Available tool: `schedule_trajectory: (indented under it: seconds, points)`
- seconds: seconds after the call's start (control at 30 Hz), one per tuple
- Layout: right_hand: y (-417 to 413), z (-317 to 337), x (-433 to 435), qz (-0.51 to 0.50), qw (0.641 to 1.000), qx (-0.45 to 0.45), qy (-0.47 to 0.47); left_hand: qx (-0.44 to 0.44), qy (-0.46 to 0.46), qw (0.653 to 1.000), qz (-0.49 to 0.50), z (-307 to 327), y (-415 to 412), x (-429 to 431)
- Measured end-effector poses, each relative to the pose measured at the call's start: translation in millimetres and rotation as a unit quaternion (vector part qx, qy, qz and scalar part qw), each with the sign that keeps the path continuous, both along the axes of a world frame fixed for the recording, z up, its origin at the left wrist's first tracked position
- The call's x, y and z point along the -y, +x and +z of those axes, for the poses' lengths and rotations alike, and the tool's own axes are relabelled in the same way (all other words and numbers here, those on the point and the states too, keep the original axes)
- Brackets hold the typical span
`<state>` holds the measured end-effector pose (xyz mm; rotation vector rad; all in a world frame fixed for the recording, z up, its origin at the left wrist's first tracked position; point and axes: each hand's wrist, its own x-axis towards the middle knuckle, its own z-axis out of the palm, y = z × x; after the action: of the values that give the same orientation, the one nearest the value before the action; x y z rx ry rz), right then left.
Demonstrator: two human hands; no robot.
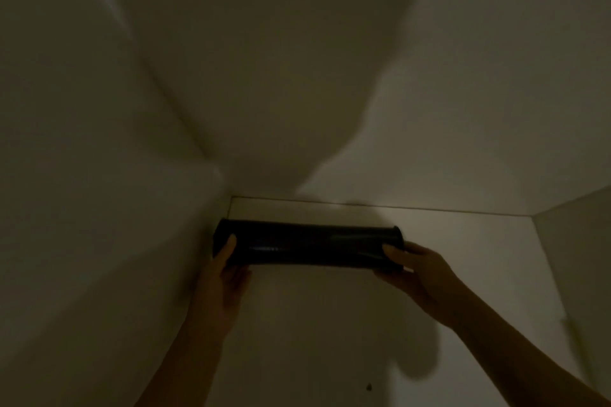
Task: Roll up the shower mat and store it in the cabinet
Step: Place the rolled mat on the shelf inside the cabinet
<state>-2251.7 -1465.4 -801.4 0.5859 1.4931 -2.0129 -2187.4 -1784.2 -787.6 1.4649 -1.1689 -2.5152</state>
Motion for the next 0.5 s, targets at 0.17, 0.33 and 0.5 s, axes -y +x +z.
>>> schedule_trajectory:
  seconds: [0.17, 0.33, 0.5]
  points:
    - [-40, -32, 31, -0.015, 1.0, -0.027, 0.005, -0.041, 0.005, 0.997, 0.064, -34, -51, -2]
    - [-52, -51, 31, -0.046, 0.998, -0.007, 0.046, -0.012, -0.011, 0.996, 0.087, -65, -74, -10]
    - [-55, -63, 44, -0.087, 0.989, 0.031, 0.114, 0.07, -0.058, 0.988, 0.127, -81, -89, -3]
